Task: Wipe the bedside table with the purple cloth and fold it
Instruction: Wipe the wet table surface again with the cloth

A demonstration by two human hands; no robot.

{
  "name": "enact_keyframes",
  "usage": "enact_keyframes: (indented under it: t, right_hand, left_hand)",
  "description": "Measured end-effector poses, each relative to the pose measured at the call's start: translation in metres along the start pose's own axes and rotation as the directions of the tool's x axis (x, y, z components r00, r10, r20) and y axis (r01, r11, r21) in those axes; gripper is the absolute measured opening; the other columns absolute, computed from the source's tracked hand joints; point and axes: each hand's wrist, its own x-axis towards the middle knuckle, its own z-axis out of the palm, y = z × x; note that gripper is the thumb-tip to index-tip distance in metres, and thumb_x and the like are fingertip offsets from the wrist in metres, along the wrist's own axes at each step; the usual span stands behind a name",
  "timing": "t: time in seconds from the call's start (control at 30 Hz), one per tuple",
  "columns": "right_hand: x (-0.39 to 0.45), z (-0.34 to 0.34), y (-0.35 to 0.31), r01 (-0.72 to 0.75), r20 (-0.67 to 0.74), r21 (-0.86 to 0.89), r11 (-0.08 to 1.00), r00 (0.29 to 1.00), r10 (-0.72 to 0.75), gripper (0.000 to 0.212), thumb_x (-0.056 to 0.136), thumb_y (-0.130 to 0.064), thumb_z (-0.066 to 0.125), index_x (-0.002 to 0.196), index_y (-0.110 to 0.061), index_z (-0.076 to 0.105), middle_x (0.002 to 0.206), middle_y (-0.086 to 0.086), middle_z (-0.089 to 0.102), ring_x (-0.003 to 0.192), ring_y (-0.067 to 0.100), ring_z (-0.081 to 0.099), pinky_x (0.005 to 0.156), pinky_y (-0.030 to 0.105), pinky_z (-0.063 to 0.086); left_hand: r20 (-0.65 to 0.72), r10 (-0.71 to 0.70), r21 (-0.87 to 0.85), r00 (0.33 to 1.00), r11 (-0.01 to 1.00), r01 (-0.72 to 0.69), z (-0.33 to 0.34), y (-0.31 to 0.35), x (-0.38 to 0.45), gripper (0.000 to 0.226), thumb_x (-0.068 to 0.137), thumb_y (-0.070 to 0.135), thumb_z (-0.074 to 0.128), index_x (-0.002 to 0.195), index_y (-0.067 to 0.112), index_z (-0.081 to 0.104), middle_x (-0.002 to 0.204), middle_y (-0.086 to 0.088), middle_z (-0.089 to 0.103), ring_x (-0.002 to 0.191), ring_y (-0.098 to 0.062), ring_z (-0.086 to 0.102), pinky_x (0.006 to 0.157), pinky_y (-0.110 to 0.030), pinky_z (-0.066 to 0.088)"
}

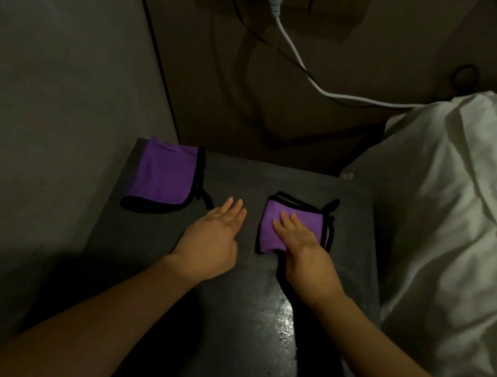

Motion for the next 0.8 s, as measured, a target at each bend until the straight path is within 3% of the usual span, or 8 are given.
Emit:
enact_keyframes:
  t: [0.1, 0.37, 0.67, 0.8]
  right_hand:
    - [-0.023, 0.002, -0.002, 0.016, -0.018, -0.049, 0.999, 1.000, -0.017, 0.056, 0.070, -0.019, 0.030, 0.116, -0.001, 0.058, 0.121, 0.022, 0.058, 0.112, 0.040, 0.053, 0.092, 0.054, 0.030]
    - [-0.082, 0.007, -0.018, 0.030, -0.022, -0.118, 0.993, 0.999, -0.033, 0.056, 0.065, -0.015, 0.033, 0.113, -0.010, 0.062, 0.118, 0.011, 0.063, 0.108, 0.027, 0.059, 0.089, 0.041, 0.039]
    - [-0.140, 0.018, -0.035, 0.047, 0.078, 0.025, 0.999, 0.996, -0.049, 0.058, 0.063, -0.019, 0.039, 0.119, -0.019, 0.052, 0.123, 0.003, 0.061, 0.116, 0.016, 0.051, 0.102, 0.023, 0.026]
    - [-0.143, 0.012, -0.037, 0.031, 0.036, 0.144, 0.989, 0.999, -0.036, 0.050, 0.065, -0.017, 0.039, 0.112, -0.022, 0.054, 0.119, 0.002, 0.063, 0.112, 0.014, 0.054, 0.094, 0.023, 0.040]
  left_hand:
    - [0.022, -0.041, -0.013, 0.999, 0.999, 0.041, -0.001, 0.010, -0.002, 0.064, 0.089, 0.012, 0.037, 0.146, 0.008, 0.008, 0.158, -0.007, 0.002, 0.146, -0.016, 0.000, 0.117, -0.022, 0.002]
    - [0.060, -0.054, -0.008, 0.997, 0.998, 0.055, 0.001, 0.018, -0.011, 0.065, 0.089, 0.011, 0.036, 0.146, 0.007, 0.006, 0.158, -0.008, 0.001, 0.146, -0.017, 0.000, 0.117, -0.024, 0.003]
    - [0.062, -0.077, -0.002, 0.995, 0.997, 0.077, 0.004, 0.028, -0.021, 0.065, 0.089, 0.013, 0.037, 0.146, 0.007, 0.007, 0.158, -0.008, 0.002, 0.146, -0.018, 0.001, 0.118, -0.026, 0.007]
    - [0.047, -0.068, -0.002, 0.997, 0.998, 0.068, 0.007, 0.036, -0.025, 0.064, 0.088, 0.011, 0.037, 0.146, 0.006, 0.010, 0.158, -0.009, 0.005, 0.146, -0.017, 0.003, 0.117, -0.023, 0.007]
